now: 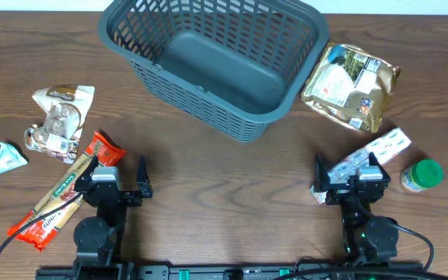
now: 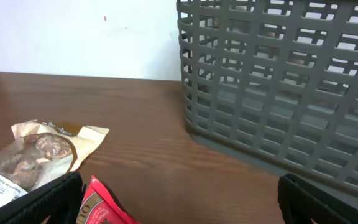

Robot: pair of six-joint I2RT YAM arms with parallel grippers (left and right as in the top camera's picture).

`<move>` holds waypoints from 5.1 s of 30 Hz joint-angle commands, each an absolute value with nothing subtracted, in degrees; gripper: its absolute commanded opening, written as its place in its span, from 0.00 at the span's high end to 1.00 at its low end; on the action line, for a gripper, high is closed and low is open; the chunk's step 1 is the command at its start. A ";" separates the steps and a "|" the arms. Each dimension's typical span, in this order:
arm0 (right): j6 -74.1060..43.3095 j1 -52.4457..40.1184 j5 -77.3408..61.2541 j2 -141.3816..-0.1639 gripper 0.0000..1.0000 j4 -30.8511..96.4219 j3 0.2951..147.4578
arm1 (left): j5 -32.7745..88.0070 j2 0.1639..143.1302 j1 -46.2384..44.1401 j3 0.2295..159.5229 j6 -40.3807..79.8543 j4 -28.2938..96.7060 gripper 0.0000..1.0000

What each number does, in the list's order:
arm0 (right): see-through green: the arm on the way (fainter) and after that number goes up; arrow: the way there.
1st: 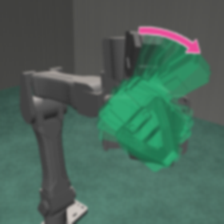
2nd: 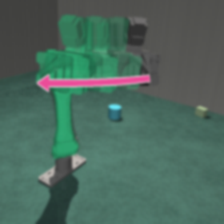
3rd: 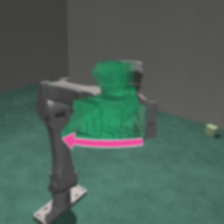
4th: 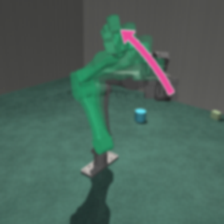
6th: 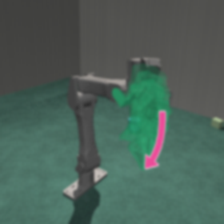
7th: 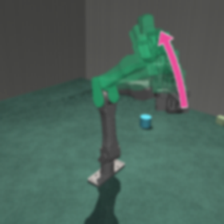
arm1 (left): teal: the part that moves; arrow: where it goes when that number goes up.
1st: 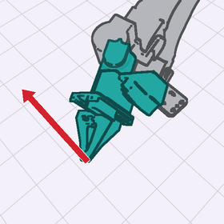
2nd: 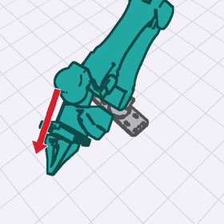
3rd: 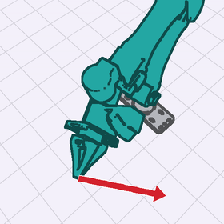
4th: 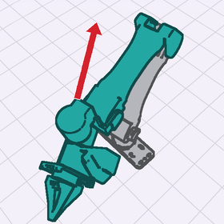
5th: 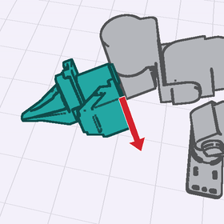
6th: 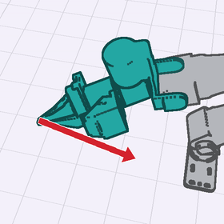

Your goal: Pack container

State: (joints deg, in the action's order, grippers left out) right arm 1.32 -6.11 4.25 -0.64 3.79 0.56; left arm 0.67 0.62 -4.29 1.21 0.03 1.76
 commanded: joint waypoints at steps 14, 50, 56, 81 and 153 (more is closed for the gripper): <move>1.80 -5.65 3.84 -0.30 0.01 3.92 0.32 | -0.69 0.27 -4.45 0.25 0.32 4.23 0.02; 1.80 -5.65 3.84 -0.30 0.01 3.92 0.32 | -0.69 0.27 -4.45 0.25 0.32 4.23 0.02; 1.80 -5.65 3.84 -0.30 0.01 3.92 0.32 | -0.69 0.27 -4.45 0.25 0.32 4.23 0.02; -20.64 -5.65 -5.85 -7.38 0.01 2.31 5.34 | -0.45 8.71 -4.45 19.86 8.75 19.03 0.02; 10.39 -36.10 -3.25 -80.90 0.99 60.62 90.00 | 5.61 102.56 -12.29 125.60 -19.68 67.61 0.94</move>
State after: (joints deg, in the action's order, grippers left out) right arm 8.27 -35.44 -3.81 -80.53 60.58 89.21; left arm 5.43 100.40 -12.27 124.46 -17.74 68.18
